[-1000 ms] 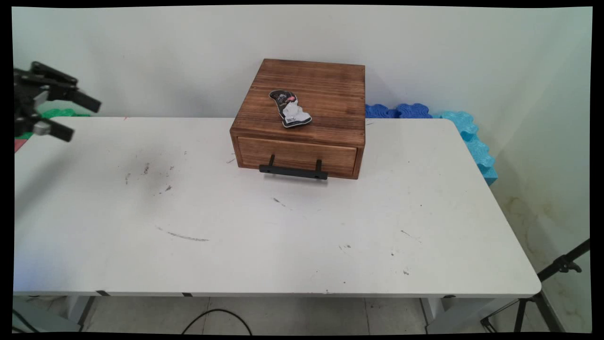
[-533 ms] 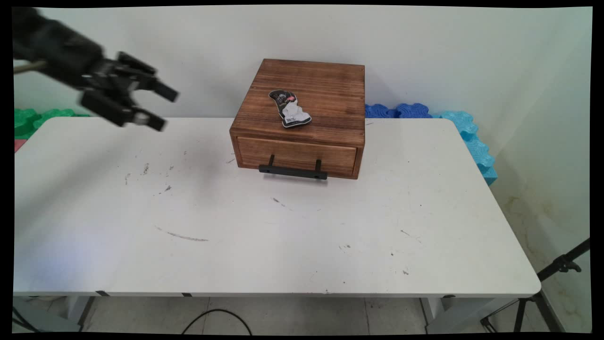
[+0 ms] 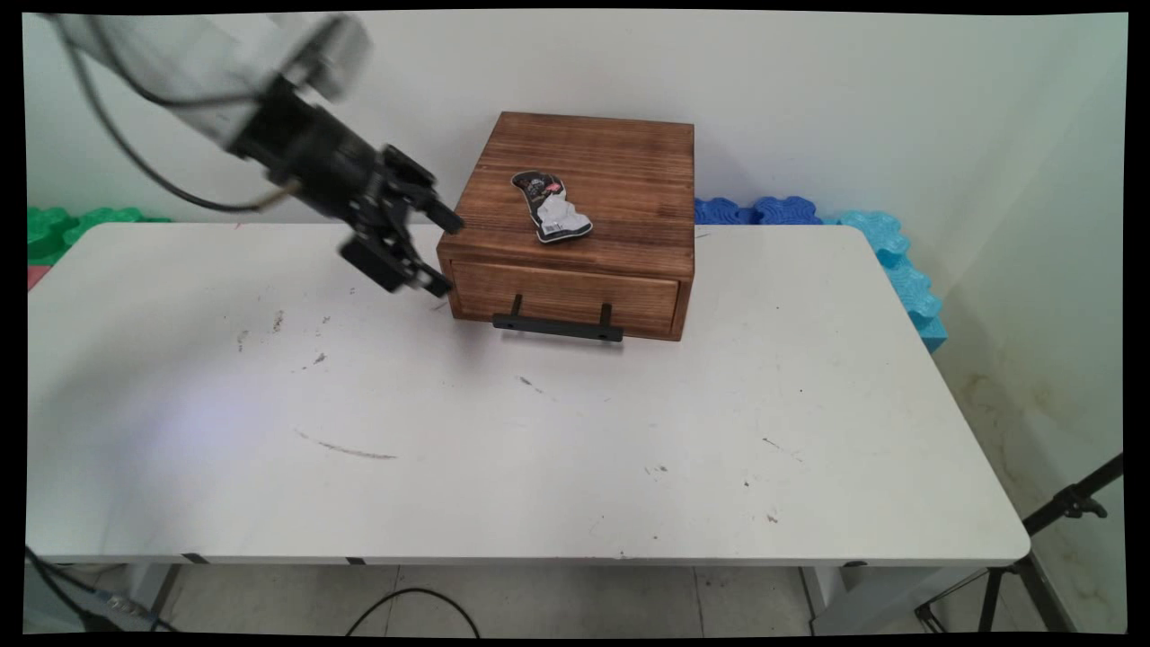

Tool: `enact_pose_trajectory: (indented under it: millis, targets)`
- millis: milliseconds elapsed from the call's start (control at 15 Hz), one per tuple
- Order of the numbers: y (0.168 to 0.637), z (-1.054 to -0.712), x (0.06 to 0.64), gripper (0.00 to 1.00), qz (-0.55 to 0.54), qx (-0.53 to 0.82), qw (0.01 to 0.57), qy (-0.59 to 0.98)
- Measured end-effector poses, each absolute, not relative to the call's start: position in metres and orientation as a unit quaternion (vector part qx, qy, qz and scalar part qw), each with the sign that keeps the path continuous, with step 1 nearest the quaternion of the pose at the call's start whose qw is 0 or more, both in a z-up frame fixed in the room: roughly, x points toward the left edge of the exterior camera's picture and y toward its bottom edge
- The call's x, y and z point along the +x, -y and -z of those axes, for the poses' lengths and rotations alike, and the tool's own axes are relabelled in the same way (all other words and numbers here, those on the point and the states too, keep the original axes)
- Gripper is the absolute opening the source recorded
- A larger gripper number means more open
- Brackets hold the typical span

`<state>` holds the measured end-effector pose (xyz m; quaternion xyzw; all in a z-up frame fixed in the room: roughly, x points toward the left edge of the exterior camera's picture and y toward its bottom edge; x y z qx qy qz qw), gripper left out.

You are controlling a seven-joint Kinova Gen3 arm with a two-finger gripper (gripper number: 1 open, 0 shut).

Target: Open the drawer

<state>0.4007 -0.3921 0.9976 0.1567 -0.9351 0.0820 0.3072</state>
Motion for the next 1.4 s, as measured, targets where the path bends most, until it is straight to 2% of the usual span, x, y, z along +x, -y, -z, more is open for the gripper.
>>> enact_pose_trajectory:
  millis: [667,1400]
  targets:
    - [0.449,-0.906,0.331,1.0,-0.108,0.086,0.215,0.967]
    - [0.468,-0.838,0.293,1.0,-0.109,0.091,0.189,0.972]
